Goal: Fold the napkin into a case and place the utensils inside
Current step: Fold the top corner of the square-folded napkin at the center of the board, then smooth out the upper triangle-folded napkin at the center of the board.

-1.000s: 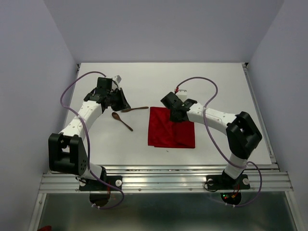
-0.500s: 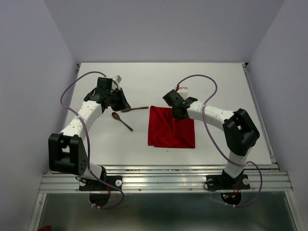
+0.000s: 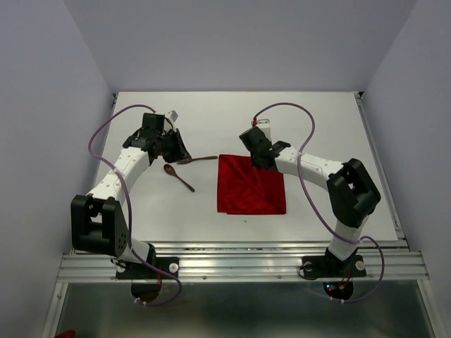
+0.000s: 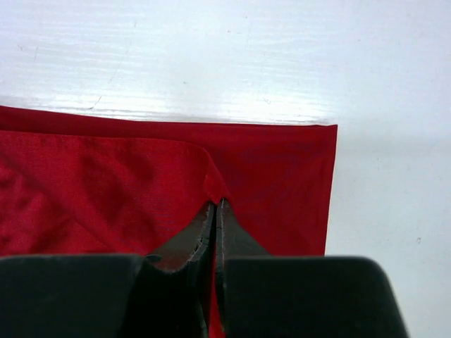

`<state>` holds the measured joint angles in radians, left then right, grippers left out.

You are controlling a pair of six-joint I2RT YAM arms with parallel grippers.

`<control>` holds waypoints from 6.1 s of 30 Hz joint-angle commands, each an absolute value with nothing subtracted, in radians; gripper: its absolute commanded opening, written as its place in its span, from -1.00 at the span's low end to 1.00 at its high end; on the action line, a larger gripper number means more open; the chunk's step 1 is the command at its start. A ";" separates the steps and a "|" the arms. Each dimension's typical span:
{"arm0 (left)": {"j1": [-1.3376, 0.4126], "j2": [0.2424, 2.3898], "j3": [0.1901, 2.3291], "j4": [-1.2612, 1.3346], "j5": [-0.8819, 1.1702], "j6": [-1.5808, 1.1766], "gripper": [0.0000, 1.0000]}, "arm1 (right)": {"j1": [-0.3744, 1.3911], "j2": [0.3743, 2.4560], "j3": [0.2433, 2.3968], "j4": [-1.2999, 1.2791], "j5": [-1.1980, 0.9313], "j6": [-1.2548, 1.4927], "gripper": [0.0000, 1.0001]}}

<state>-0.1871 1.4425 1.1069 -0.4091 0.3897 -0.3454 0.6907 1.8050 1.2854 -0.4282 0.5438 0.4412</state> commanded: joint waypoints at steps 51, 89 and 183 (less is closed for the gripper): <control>-0.382 1.750 1.367 -0.331 0.505 -0.437 -1.00 | 0.462 1.756 1.161 -0.330 0.221 0.416 -0.12; -0.505 1.693 0.922 -0.235 0.491 -0.431 -1.00 | 0.443 1.835 1.247 -0.281 0.216 0.259 -0.92; -0.477 1.959 1.505 -0.373 0.367 -0.348 -1.00 | 0.557 1.324 0.681 -0.410 0.173 0.848 -0.99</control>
<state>-0.4812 2.0491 1.4631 -0.3389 0.3660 -0.3813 0.5510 1.3594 0.6502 -0.3977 0.1371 0.8429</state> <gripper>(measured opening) 0.076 0.015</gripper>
